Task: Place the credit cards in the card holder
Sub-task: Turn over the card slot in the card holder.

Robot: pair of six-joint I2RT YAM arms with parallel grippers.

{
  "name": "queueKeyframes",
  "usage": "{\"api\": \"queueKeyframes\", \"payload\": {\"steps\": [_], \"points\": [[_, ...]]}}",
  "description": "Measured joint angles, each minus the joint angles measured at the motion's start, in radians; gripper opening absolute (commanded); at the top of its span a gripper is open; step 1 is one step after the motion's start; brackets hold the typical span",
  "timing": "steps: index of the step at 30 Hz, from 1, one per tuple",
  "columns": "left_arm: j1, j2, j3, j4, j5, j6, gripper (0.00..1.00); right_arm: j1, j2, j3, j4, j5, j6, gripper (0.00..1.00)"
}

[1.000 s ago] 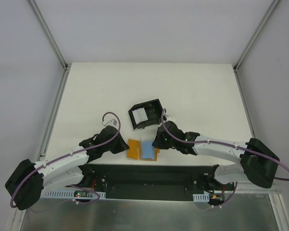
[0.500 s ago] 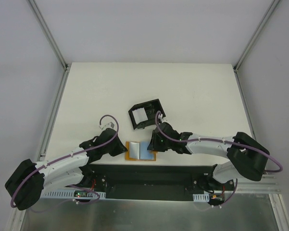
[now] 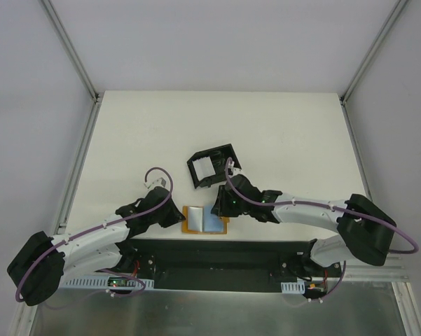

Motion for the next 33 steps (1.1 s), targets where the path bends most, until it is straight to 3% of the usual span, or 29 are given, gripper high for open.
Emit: {"api": "queueKeyframes", "payload": {"steps": [13,21,33], "points": [[0.0,0.0,0.0,0.0,-0.001,-0.001,0.0,0.055,0.072,0.114,-0.07,-0.092,-0.037,0.33],[0.0,-0.011,-0.004,0.0,-0.001,-0.002,0.0,0.059,0.095,0.118,-0.211,0.04,-0.018,0.33],[0.0,-0.012,-0.004,0.0,-0.002,-0.003,0.0,0.024,-0.026,0.022,-0.305,0.164,0.005,0.29]]}}
